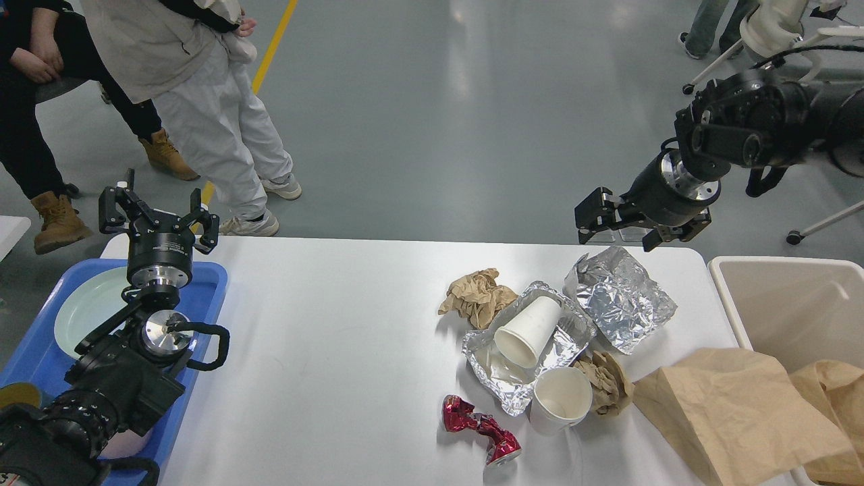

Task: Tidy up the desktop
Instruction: 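Lower the right gripper and grasp the brown paper bag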

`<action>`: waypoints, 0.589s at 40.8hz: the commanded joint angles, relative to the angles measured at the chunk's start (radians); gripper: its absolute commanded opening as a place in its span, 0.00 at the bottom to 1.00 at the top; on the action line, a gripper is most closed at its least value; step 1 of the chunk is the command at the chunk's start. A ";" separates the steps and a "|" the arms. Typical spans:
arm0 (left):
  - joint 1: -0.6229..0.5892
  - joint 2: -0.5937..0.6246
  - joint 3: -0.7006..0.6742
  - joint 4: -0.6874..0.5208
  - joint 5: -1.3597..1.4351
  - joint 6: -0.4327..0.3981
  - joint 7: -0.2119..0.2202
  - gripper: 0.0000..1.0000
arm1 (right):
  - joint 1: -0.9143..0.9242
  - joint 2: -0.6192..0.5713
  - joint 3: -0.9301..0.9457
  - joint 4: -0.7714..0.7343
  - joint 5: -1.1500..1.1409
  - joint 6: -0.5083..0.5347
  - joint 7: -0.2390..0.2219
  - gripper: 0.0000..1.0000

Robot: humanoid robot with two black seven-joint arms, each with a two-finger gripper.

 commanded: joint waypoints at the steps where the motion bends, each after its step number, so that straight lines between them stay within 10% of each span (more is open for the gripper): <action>1: 0.000 -0.002 0.000 0.000 0.000 0.000 0.000 0.97 | 0.029 0.028 -0.087 0.007 -0.005 0.137 0.000 1.00; 24: 0.000 -0.002 0.000 0.000 0.000 0.000 0.000 0.96 | -0.334 -0.149 -0.124 -0.108 -0.043 0.119 -0.015 0.99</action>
